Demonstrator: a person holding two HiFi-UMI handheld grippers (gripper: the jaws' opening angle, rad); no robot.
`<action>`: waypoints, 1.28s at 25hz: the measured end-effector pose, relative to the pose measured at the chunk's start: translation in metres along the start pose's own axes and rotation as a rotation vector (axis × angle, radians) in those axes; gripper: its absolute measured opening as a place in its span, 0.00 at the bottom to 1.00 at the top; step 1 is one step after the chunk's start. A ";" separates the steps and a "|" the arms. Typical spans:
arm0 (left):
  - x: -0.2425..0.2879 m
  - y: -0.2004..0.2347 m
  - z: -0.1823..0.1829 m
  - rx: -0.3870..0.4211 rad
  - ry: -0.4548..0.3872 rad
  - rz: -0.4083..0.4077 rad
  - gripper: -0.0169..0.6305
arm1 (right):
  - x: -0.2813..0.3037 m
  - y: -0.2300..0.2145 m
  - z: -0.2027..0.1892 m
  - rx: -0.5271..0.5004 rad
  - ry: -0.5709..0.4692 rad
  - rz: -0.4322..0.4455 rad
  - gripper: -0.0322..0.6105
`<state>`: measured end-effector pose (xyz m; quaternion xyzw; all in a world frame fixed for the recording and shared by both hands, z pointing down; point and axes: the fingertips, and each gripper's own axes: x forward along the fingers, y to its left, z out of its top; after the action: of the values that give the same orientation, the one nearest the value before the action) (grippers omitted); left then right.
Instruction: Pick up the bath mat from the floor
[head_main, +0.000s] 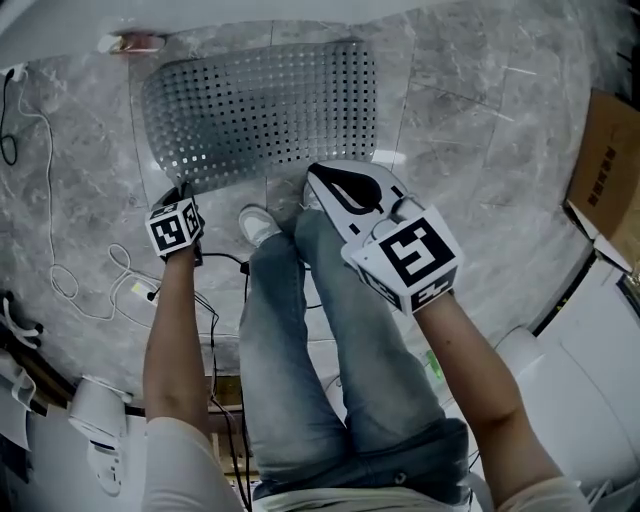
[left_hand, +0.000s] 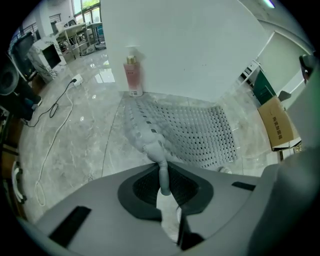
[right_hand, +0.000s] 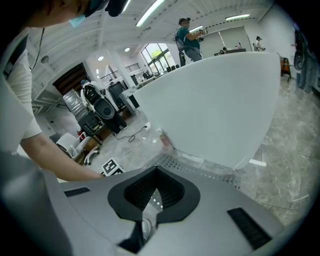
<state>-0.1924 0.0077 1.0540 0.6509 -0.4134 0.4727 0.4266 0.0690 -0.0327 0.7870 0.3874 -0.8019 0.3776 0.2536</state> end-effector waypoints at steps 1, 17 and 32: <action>-0.007 -0.001 0.002 -0.005 -0.008 -0.001 0.09 | -0.004 0.003 0.003 -0.001 -0.001 0.000 0.09; -0.131 -0.018 0.045 -0.099 -0.123 0.026 0.09 | -0.070 0.036 0.036 0.023 -0.017 -0.010 0.09; -0.254 -0.036 0.059 -0.218 -0.232 -0.004 0.09 | -0.122 0.082 0.080 -0.016 -0.035 -0.011 0.09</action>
<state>-0.1961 -0.0036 0.7911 0.6516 -0.5076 0.3459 0.4450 0.0626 -0.0109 0.6214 0.3965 -0.8070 0.3630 0.2446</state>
